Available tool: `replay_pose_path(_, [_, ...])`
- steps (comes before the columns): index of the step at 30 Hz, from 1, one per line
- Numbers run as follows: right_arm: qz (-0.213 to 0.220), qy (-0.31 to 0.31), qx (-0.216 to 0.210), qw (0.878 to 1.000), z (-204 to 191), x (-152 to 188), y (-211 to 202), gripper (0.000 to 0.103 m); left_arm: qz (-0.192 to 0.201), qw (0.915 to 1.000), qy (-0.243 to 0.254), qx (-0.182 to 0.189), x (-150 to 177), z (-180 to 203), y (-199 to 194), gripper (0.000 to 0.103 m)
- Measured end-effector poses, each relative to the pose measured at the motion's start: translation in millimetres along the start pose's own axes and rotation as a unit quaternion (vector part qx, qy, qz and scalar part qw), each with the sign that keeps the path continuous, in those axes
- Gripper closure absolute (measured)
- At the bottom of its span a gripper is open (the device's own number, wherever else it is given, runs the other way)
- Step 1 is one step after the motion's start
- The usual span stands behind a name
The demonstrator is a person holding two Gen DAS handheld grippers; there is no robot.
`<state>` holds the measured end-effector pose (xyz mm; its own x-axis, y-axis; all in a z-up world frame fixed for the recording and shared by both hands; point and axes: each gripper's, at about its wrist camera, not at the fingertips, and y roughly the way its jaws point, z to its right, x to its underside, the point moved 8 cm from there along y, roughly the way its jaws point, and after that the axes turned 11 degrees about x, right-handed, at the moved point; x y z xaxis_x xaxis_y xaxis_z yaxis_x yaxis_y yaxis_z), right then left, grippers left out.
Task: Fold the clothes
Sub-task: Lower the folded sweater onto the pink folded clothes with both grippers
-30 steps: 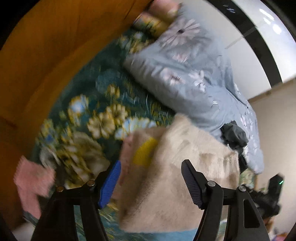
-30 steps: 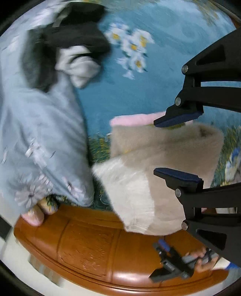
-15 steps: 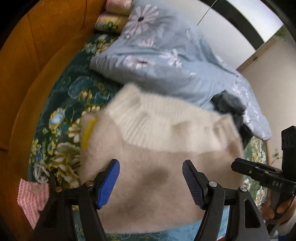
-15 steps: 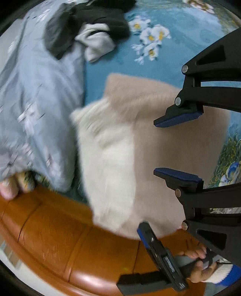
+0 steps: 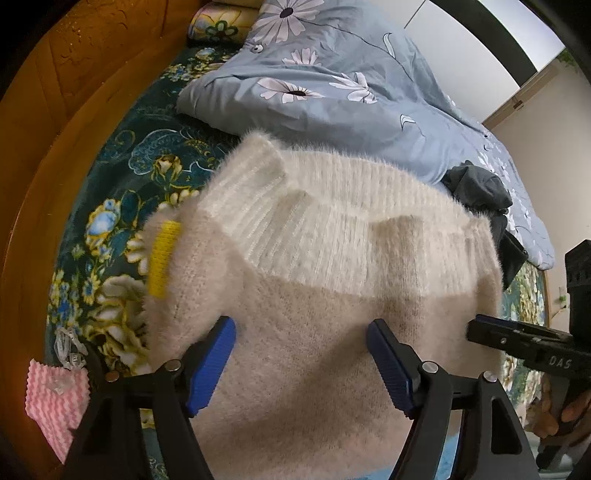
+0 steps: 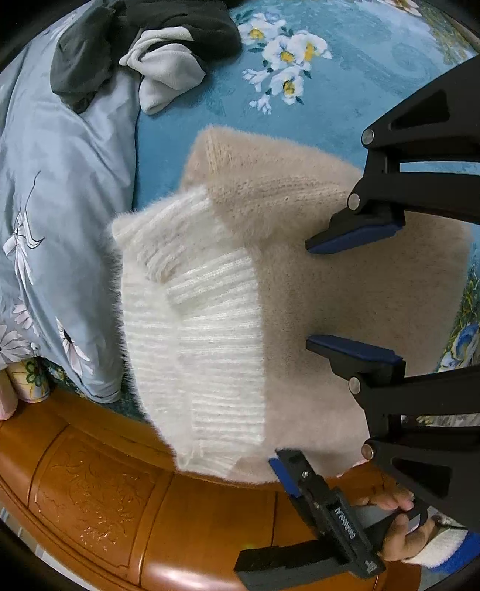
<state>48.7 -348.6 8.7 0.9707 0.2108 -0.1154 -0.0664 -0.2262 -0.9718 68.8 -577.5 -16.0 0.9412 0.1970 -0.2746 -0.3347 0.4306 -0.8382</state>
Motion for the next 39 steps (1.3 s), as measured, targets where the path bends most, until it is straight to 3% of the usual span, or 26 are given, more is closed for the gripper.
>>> replay_pose_path(10, [0.002,0.013,-0.011,1.000,-7.5,-7.4,-9.6,0.056,0.002,0.9998,-0.019,-0.003,-5.9,4.0,-3.5,0.022])
replay_pose_path(18, [0.045,-0.043,0.004,0.998,-19.1,9.5,-49.0,0.055,0.035,0.9989,-0.027,0.015,0.1,25.9,-32.9,0.022])
replay_pose_path(20, [0.054,-0.057,0.013,0.997,-18.7,15.9,-55.7,0.048,0.048,0.9981,-0.031,0.024,6.0,33.7,-40.5,0.022])
replay_pose_path(23, [0.068,-0.068,0.019,0.995,-17.3,30.7,-67.3,0.046,0.064,0.9964,-0.033,0.045,17.5,47.4,-49.9,0.020])
replay_pose_path(25, [0.076,-0.073,0.028,0.994,-16.4,40.7,-72.8,0.027,0.069,0.9959,-0.032,0.048,27.1,54.9,-53.5,0.015])
replay_pose_path(26, [0.080,-0.075,0.031,0.994,-15.3,45.3,-75.3,0.023,0.071,0.9958,-0.031,0.047,32.3,58.4,-54.8,0.015])
replay_pose_path(31, [0.094,-0.077,0.052,0.991,-10.3,65.6,-82.8,0.023,0.082,0.9952,-0.028,0.045,58.3,76.0,-61.2,0.012])
replay_pose_path(33, [0.101,-0.077,0.058,0.990,-6.9,74.0,-84.4,0.021,0.082,0.9957,-0.021,0.036,70.0,82.4,-61.4,0.010])
replay_pose_path(34, [0.104,-0.077,0.059,0.990,-5.1,78.5,-85.4,0.011,0.083,0.9959,-0.019,0.028,74.2,84.0,-60.6,0.004])
replay_pose_path(36, [0.116,-0.081,0.060,0.988,-3.3,86.1,-87.5,0.005,0.091,0.9956,-0.020,0.011,81.0,86.5,-59.5,0.000])
replay_pose_path(39, [0.144,-0.093,0.065,0.983,-0.5,95.2,-92.5,0.004,0.102,0.9945,-0.021,-0.015,91.2,90.3,-58.0,0.000])
